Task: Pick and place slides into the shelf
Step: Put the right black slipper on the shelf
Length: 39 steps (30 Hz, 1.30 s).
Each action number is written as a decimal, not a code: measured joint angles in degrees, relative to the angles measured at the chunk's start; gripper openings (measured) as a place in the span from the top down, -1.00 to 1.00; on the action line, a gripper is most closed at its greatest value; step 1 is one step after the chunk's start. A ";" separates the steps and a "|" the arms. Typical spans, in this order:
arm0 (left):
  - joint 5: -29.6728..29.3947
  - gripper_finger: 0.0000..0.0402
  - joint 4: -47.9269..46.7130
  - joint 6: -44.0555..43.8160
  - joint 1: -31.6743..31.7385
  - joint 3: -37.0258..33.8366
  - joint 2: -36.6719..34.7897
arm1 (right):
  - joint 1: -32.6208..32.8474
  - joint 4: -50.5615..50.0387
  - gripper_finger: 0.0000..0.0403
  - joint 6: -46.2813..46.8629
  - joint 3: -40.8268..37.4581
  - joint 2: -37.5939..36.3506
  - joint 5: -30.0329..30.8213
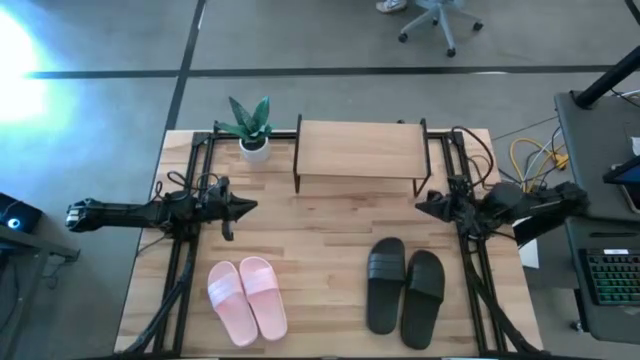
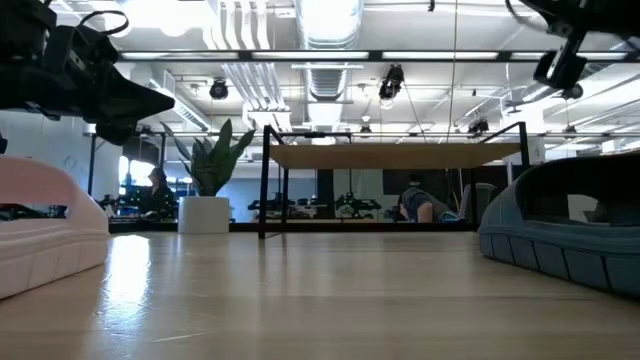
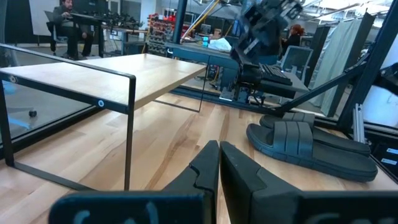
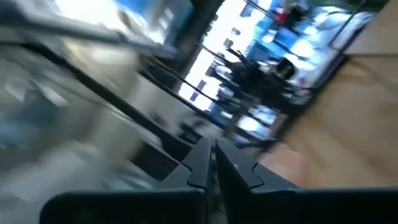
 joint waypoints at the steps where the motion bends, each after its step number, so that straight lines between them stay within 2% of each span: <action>1: 0.00 1.00 0.00 0.00 0.00 0.00 0.00 | 0.28 -5.61 0.88 -1.60 3.56 2.74 0.07; 5: 0.00 1.00 -0.01 0.00 0.02 0.00 -0.02 | 1.37 -29.66 0.80 -2.44 17.65 16.43 2.75; 8: 0.02 1.00 -0.02 -0.02 0.00 0.00 0.02 | 1.93 -42.44 0.73 -2.70 27.65 27.73 3.00; 16: 0.02 1.00 -0.02 -0.02 0.00 0.00 0.02 | 6.15 -70.67 0.53 -4.16 53.19 55.49 3.92; 24: 0.01 1.00 -0.02 -0.01 0.01 0.00 0.02 | 17.66 -94.77 0.28 -0.06 74.44 74.40 11.89; 27: 0.02 1.00 0.00 -0.02 0.00 0.00 0.00 | 22.69 -96.44 0.19 3.19 78.98 78.34 14.14; 30: 0.00 1.00 0.00 -0.01 0.01 0.00 -0.02 | 27.39 -97.00 0.12 5.50 81.49 81.34 13.21; 36: 0.02 1.00 -0.02 -0.02 0.00 0.00 -0.02 | 34.44 -96.95 0.05 13.14 81.88 87.48 3.57; 39: 0.02 1.00 -0.02 0.00 0.00 0.00 0.00 | 37.23 -97.01 0.05 15.80 80.95 90.57 1.30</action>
